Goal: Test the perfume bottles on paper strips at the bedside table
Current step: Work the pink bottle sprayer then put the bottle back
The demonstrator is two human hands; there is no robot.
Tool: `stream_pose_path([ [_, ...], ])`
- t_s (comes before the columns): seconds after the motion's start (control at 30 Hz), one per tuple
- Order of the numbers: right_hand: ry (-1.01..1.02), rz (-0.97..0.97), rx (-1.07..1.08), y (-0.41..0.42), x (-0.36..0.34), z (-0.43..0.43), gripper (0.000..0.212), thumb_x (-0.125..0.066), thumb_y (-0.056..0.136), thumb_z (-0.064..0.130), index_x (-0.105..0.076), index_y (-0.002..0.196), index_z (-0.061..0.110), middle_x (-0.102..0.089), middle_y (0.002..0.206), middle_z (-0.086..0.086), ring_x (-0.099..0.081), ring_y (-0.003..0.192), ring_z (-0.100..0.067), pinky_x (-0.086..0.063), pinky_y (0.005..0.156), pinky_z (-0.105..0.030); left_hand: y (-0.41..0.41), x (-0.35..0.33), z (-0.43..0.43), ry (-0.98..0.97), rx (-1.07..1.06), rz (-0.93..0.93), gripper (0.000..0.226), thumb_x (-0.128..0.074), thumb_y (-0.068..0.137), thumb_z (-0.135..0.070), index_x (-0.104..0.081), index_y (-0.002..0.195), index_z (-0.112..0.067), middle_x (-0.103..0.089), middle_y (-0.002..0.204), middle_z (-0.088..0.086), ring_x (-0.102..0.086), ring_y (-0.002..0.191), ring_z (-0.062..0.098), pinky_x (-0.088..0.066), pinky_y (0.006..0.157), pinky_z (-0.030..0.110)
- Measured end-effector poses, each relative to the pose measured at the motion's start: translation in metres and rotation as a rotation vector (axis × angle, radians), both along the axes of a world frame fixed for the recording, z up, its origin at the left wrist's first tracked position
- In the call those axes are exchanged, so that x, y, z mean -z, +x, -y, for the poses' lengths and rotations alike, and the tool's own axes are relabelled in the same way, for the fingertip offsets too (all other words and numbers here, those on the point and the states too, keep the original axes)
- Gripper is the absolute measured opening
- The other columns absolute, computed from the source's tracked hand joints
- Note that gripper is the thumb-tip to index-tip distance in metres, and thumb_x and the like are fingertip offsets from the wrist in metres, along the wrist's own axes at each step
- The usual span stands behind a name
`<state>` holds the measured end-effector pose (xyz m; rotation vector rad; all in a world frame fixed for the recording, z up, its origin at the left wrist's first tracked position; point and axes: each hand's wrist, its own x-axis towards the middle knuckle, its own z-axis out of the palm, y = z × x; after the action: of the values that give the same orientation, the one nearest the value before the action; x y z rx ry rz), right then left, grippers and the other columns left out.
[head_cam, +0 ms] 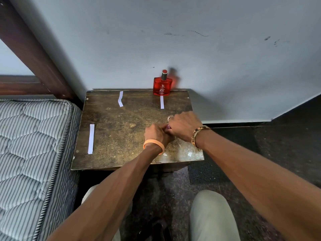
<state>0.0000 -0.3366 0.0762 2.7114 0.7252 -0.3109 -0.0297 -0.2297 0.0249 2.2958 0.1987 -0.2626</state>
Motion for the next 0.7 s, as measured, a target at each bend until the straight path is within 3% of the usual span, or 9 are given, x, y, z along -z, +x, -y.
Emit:
stream_pose_path([
  [0.1,-0.078,0.062,-0.174,0.006,-0.008,-0.001,0.038,-0.035,0.102,0.046,-0.055,0.109,0.014,-0.041,0.069,0.004,-0.044,0.062,-0.018,-0.026,0.047,-0.031,0.001,0.003,-0.001,0.0,-0.04,-0.012,0.007,-0.074,0.067,-0.021,-0.069,0.068,-0.015,-0.069,0.063,0.005,-0.063,0.06,0.021,-0.036,0.054,0.018],
  [0.17,-0.102,0.057,-0.23,0.003,-0.007,0.0,0.037,-0.033,0.104,0.043,-0.055,0.111,0.014,-0.04,0.068,0.003,-0.046,0.064,-0.019,-0.028,0.048,-0.031,0.001,0.005,-0.002,0.027,-0.025,-0.013,0.01,-0.073,0.068,-0.022,-0.067,0.065,-0.015,-0.07,0.066,0.008,-0.065,0.064,0.024,-0.037,0.056,0.019],
  [0.27,-0.037,0.025,-0.067,-0.003,-0.001,-0.001,0.045,-0.027,0.105,0.047,-0.058,0.098,0.016,-0.032,0.06,0.005,-0.046,0.064,-0.019,-0.036,0.055,-0.031,0.002,0.002,-0.001,0.027,-0.007,-0.041,0.011,-0.074,0.068,-0.025,-0.065,0.064,-0.021,-0.071,0.069,0.002,-0.064,0.066,0.018,-0.038,0.059,0.019],
  [0.33,0.042,0.037,0.082,-0.003,0.0,-0.002,0.048,-0.028,0.102,0.055,-0.057,0.091,0.019,-0.032,0.06,0.004,-0.047,0.065,-0.02,-0.039,0.058,-0.031,0.003,0.0,-0.002,0.001,-0.016,-0.041,0.008,-0.074,0.068,-0.027,-0.073,0.076,-0.024,-0.073,0.073,0.0,-0.065,0.068,0.015,-0.038,0.06,0.018],
  [0.43,0.08,0.073,0.052,-0.011,0.004,0.002,0.044,-0.029,0.101,0.055,-0.051,0.097,0.018,-0.033,0.061,0.004,-0.046,0.062,-0.02,-0.038,0.055,-0.032,0.002,0.006,-0.005,0.027,0.022,-0.003,0.02,-0.074,0.07,-0.033,-0.075,0.09,-0.03,-0.074,0.079,-0.001,-0.067,0.072,0.017,-0.04,0.063,0.019],
  [0.53,0.091,0.091,-0.006,-0.014,0.009,0.008,0.042,-0.025,0.105,0.047,-0.05,0.108,0.013,-0.034,0.06,0.005,-0.045,0.056,-0.02,-0.037,0.051,-0.031,0.001,0.006,-0.004,-0.007,-0.006,-0.01,0.017,-0.075,0.069,-0.033,-0.075,0.085,-0.026,-0.074,0.076,0.002,-0.068,0.072,0.019,-0.043,0.062,0.021],
  [0.7,0.172,0.006,0.16,-0.006,0.007,0.0,0.041,-0.03,0.102,0.051,-0.05,0.094,0.016,-0.037,0.064,0.003,-0.049,0.065,-0.022,-0.045,0.061,-0.035,0.003,0.005,-0.003,-0.024,-0.056,-0.062,0.018,-0.08,0.068,-0.033,-0.076,0.083,-0.023,-0.074,0.076,0.001,-0.064,0.066,0.014,-0.042,0.061,0.019],
])
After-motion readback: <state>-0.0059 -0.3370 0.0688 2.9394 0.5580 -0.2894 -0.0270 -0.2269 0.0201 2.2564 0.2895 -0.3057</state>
